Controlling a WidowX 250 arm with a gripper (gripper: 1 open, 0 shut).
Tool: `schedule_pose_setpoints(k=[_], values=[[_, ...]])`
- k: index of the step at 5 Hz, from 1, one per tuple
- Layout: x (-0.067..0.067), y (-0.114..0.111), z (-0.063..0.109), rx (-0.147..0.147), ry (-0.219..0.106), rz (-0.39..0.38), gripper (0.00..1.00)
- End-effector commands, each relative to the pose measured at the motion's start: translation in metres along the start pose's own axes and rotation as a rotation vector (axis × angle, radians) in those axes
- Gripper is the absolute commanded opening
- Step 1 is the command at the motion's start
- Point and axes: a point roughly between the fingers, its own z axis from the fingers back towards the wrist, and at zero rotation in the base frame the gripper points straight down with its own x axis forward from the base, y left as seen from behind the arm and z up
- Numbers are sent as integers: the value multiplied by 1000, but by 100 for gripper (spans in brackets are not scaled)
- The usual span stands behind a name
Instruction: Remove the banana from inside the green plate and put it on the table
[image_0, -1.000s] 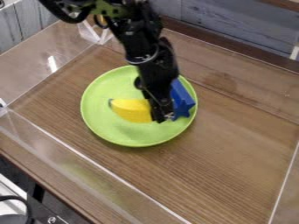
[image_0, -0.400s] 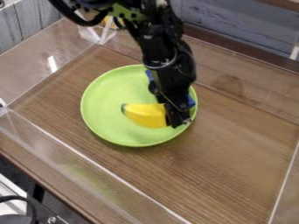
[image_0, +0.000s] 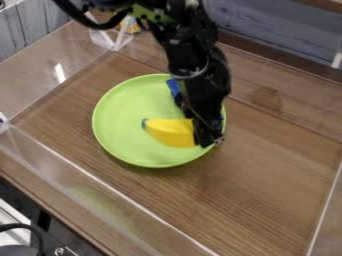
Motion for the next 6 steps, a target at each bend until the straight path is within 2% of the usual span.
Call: schedule_pose_setpoints(k=[1,3,5,6], values=[[28,-3,13,23,-35,-51,0],[61,-17,-11,-28,-70,-164,0],[57,-38,-22,-99,-92,-262,0],[54,-56,-21,-103,-99,-221,0]])
